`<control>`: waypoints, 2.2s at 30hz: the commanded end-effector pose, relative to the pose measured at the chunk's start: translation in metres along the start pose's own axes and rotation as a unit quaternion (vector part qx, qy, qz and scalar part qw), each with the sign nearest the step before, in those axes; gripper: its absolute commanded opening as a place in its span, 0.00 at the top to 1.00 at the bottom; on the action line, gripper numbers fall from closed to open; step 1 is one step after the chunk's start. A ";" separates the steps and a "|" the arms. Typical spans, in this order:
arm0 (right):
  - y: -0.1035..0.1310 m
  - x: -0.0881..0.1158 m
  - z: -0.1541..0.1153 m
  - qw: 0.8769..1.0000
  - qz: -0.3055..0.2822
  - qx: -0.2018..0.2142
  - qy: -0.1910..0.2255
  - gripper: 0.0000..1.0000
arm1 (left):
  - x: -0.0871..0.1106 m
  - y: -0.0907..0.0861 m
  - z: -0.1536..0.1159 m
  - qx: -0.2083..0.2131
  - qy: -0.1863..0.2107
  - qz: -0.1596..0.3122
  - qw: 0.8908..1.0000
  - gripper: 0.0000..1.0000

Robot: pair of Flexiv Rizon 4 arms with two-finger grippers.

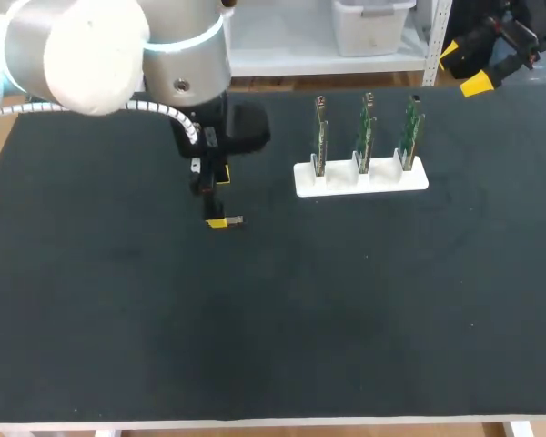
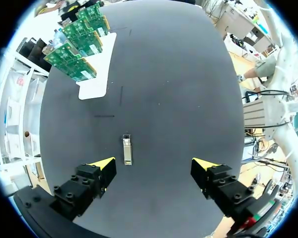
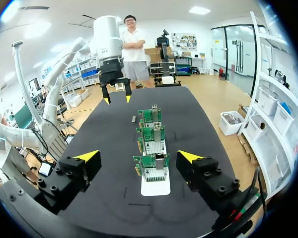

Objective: Pick up the optical module with the left hand, and insert it into the network port with the right hand.

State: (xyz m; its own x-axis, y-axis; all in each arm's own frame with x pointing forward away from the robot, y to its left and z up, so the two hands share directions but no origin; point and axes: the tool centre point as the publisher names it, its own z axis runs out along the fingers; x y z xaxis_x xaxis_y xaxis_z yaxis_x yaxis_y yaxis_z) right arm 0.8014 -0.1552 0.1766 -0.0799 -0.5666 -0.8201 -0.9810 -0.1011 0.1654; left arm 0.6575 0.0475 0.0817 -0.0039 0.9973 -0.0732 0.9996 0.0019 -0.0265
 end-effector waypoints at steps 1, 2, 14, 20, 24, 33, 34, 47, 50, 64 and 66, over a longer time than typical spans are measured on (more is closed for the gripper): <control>-0.007 -0.001 -0.003 0.955 0.000 -0.296 0.000 0.00 | -0.003 0.001 0.010 -0.004 0.006 0.002 1.000 0.00; -0.007 -0.001 -0.003 0.955 0.000 -0.296 0.000 0.00 | -0.003 0.002 0.012 -0.005 0.006 0.002 1.000 0.00; -0.007 -0.001 -0.003 0.955 0.000 -0.296 0.000 0.00 | 0.010 0.008 0.032 -0.020 0.006 -0.043 0.999 0.00; -0.007 -0.001 -0.003 0.955 0.000 -0.296 0.000 0.00 | 0.010 0.012 0.046 -0.025 0.012 -0.046 0.999 0.00; -0.007 -0.001 -0.003 0.955 0.000 -0.296 0.000 0.00 | 0.011 0.014 0.054 -0.023 0.011 -0.043 0.999 0.00; -0.007 -0.001 -0.003 0.955 0.000 -0.296 0.000 0.00 | 0.010 0.022 0.067 -0.024 0.014 -0.038 0.999 0.00; -0.007 -0.001 -0.003 0.955 0.000 -0.296 0.000 0.00 | 0.010 0.023 0.067 -0.025 0.016 -0.036 0.999 0.00; -0.007 -0.001 -0.003 0.955 0.000 -0.296 0.000 0.00 | 0.015 0.030 0.077 -0.017 0.029 -0.058 0.998 0.00; -0.007 -0.001 -0.003 0.955 0.000 -0.296 0.000 0.00 | 0.018 0.031 0.078 -0.017 0.028 -0.070 0.997 0.00; -0.007 -0.001 -0.003 0.955 0.000 -0.296 0.000 0.00 | 0.018 0.037 0.085 -0.018 0.034 -0.076 0.996 0.00; -0.007 -0.001 -0.003 0.955 0.000 -0.296 0.000 0.00 | 0.018 0.037 0.086 -0.017 0.039 -0.073 0.996 0.00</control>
State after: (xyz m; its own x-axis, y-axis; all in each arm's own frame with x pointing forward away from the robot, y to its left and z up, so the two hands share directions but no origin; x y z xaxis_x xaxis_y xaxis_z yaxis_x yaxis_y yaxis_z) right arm 0.8014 -0.1551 0.1766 -0.0799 -0.5666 -0.8201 -0.9810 -0.1011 0.1654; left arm 0.6881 0.0629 -0.0048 -0.1497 0.9887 -0.0018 0.9887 0.1497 0.0090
